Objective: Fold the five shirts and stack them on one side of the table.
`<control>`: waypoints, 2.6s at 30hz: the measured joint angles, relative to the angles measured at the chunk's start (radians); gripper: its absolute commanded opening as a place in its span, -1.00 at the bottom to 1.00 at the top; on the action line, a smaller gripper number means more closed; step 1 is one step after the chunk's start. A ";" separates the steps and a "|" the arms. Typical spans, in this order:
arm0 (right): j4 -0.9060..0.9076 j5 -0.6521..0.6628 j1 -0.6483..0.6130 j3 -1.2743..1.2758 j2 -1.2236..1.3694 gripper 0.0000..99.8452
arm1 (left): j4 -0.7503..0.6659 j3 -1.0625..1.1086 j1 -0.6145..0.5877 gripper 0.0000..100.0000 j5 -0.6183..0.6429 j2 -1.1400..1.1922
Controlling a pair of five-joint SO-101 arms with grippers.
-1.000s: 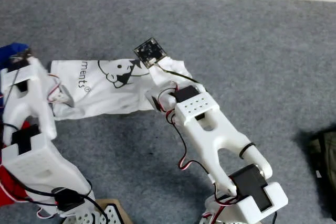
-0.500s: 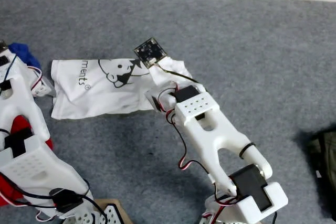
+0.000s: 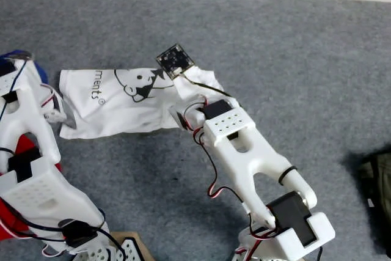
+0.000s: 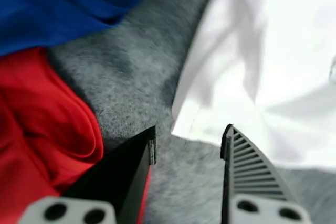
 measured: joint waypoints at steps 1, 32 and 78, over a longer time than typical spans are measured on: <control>0.000 0.000 0.000 0.000 0.000 -0.80 | -0.003 0.000 0.000 -0.57 -0.034 0.000; -0.092 0.000 0.000 0.084 0.000 -0.80 | -0.164 -0.528 0.069 -0.57 -0.057 0.497; -0.092 -0.006 0.110 0.084 -0.061 -0.80 | 0.278 -0.815 0.442 -0.99 0.130 0.370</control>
